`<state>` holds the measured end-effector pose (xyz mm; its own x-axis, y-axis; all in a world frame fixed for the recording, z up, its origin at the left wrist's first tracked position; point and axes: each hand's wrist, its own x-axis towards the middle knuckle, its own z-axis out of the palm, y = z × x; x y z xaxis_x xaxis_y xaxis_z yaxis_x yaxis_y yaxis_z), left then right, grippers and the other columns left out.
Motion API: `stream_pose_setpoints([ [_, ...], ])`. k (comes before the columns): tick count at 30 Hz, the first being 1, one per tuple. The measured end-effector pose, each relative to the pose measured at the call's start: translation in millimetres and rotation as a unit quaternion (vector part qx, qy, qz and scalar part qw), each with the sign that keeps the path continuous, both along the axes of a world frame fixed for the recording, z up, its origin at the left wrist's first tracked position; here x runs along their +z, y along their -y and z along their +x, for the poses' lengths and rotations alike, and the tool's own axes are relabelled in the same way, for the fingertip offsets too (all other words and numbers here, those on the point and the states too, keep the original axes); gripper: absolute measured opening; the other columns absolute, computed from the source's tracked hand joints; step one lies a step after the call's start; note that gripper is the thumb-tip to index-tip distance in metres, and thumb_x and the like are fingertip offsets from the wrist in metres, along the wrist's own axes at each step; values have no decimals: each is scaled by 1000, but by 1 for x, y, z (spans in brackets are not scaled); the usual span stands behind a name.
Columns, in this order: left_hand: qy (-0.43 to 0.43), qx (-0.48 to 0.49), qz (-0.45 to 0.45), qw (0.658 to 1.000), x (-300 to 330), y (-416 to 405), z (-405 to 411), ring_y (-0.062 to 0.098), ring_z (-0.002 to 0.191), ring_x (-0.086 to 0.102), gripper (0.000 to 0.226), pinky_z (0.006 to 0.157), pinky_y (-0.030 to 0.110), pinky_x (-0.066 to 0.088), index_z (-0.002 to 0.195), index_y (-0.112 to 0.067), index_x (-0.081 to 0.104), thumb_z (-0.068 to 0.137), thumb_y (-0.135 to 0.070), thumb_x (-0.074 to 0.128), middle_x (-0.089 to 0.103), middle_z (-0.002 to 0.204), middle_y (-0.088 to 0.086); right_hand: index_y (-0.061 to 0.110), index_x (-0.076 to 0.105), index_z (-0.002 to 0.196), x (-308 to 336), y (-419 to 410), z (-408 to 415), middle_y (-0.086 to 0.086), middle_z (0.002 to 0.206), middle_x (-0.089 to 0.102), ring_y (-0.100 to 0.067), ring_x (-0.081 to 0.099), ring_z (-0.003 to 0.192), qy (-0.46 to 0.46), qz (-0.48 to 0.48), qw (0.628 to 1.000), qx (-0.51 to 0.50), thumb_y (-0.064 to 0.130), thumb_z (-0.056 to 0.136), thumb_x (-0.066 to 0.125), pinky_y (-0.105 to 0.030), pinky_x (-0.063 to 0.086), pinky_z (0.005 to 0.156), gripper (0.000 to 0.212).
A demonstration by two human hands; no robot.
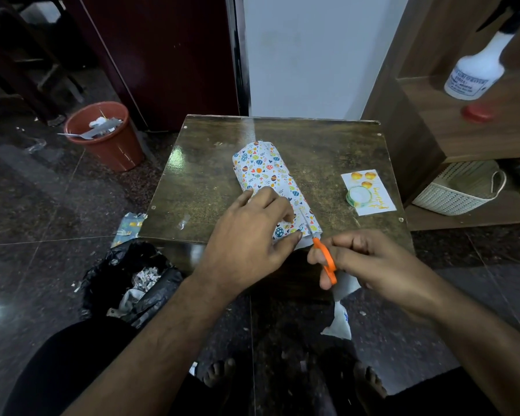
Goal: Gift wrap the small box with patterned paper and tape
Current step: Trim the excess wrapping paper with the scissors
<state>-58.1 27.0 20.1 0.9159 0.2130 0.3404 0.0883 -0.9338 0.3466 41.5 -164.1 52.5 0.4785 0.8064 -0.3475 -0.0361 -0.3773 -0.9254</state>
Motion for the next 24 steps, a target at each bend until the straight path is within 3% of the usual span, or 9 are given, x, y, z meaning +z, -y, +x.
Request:
stream_pose_setpoints([
  [2,10,-2,22,1000,-1,3,0,20,88,63,19,94,39,50,95,-20,68,84,-33,75,64,93,-3,-12,73,97,1,1,3,-14,69,70,5,50,40,-1,-1,1000,-3,8,98,61,-4,40,47,24],
  [7,24,26,57,998,-4,10,-1,22,78,66,17,84,34,50,88,-22,71,77,-24,84,64,83,-4,-5,76,95,-3,-3,4,-9,69,73,5,55,50,-1,-15,1000,13,14,98,63,-6,40,50,22],
  [10,33,20,57,998,-4,10,0,24,75,67,11,84,30,42,84,-19,71,78,-22,80,64,80,-2,-2,77,94,-5,-4,5,-8,70,74,4,56,53,1,-17,1000,22,17,97,65,-5,38,51,23],
  [12,26,23,60,998,-4,11,0,25,75,68,6,75,32,45,82,-19,71,80,-24,75,65,79,-2,-1,77,95,-7,-3,7,-9,71,74,3,57,55,-1,-14,1000,25,16,97,65,-5,39,52,22],
  [14,13,37,63,997,-3,13,-1,23,73,68,7,56,30,46,81,-22,70,83,-27,73,64,79,-4,2,77,96,-8,-2,6,-10,73,75,-1,63,63,1,-16,999,36,15,99,63,-5,41,60,19],
  [17,12,41,84,995,-4,12,-2,19,65,67,15,49,23,31,79,-25,70,88,-34,63,63,78,-7,9,76,94,-12,-3,6,-10,77,77,-11,68,76,11,-21,998,51,17,101,62,-17,47,77,18],
  [20,19,24,107,994,-5,8,-3,20,60,66,27,43,25,34,81,-23,70,91,-36,50,64,79,-5,10,76,94,-14,-5,4,-8,79,78,-14,69,79,14,-20,998,53,19,102,61,-30,49,83,19],
  [24,19,-7,114,993,-4,-2,-3,22,60,67,30,40,31,45,83,-22,70,91,-37,45,64,81,-4,3,75,97,-17,-13,-3,-7,78,78,-2,63,69,6,-11,999,43,16,102,60,-9,41,64,20],
])
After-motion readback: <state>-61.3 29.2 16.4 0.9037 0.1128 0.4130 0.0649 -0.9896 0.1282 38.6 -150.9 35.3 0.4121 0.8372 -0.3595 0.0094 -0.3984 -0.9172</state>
